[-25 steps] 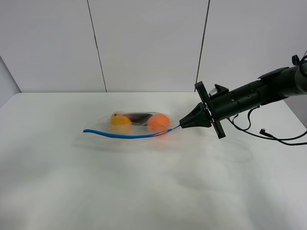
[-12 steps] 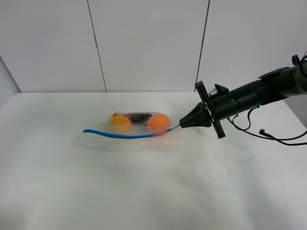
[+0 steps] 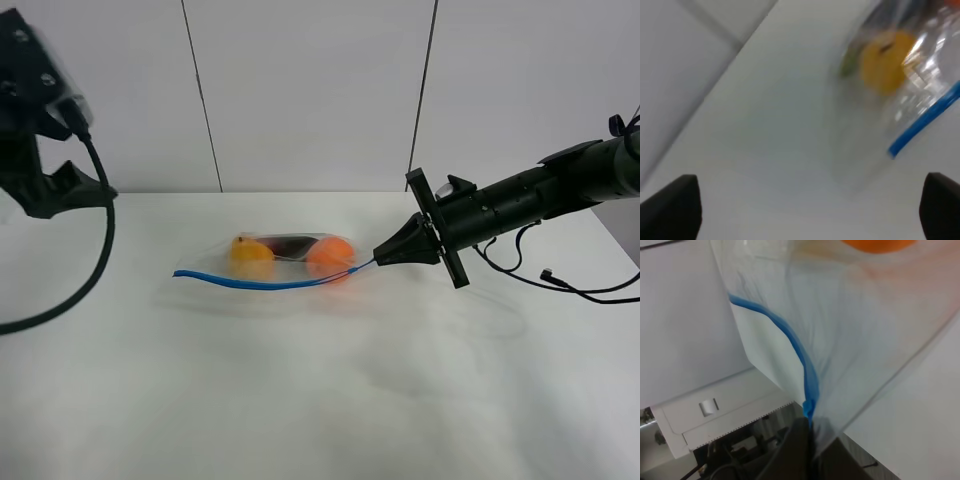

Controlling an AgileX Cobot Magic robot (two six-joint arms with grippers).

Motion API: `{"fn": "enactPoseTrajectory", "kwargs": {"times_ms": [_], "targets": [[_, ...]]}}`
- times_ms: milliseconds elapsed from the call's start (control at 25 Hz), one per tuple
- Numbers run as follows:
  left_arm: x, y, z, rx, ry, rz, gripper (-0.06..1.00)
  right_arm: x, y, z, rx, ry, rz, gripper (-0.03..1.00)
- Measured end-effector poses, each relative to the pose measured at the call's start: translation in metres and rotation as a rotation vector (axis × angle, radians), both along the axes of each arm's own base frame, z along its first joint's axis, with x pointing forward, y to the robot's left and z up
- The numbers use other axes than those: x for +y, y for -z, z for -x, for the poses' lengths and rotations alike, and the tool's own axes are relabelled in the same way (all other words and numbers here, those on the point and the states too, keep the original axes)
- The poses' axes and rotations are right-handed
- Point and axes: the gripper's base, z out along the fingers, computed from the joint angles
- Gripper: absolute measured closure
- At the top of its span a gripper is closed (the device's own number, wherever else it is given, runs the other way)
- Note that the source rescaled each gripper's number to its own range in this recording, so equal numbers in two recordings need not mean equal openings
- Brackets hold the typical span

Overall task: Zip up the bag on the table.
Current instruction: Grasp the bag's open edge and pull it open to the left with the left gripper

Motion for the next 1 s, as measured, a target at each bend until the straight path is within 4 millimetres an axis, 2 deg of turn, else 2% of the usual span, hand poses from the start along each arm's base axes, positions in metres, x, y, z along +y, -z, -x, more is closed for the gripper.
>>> {"fn": "enactPoseTrajectory", "kwargs": {"times_ms": [160, 400, 560, 680, 1000], "targets": [[-0.037, 0.014, -0.015, -0.028, 0.219, 0.002, -0.06, 0.0, -0.001, -0.001, 0.0, 0.009, -0.011, 0.97], [-0.109, 0.032, -0.013, -0.016, 0.415, 0.071, -0.06, 0.001, -0.001, -0.001, 0.0, 0.013, -0.015, 0.97], [-0.149, 0.05, -0.015, -0.002, 0.453, 0.134, -0.06, 0.001, -0.001, -0.001, -0.001, 0.012, -0.015, 0.97], [-0.176, 0.072, -0.021, 0.006, 0.434, 0.167, -0.06, 0.001, -0.001, -0.001, -0.002, 0.011, -0.015, 0.97], [-0.224, 0.129, -0.028, 0.003, 0.388, 0.135, -0.06, 0.001, -0.001, -0.001, -0.002, 0.012, -0.015, 0.97]]}}
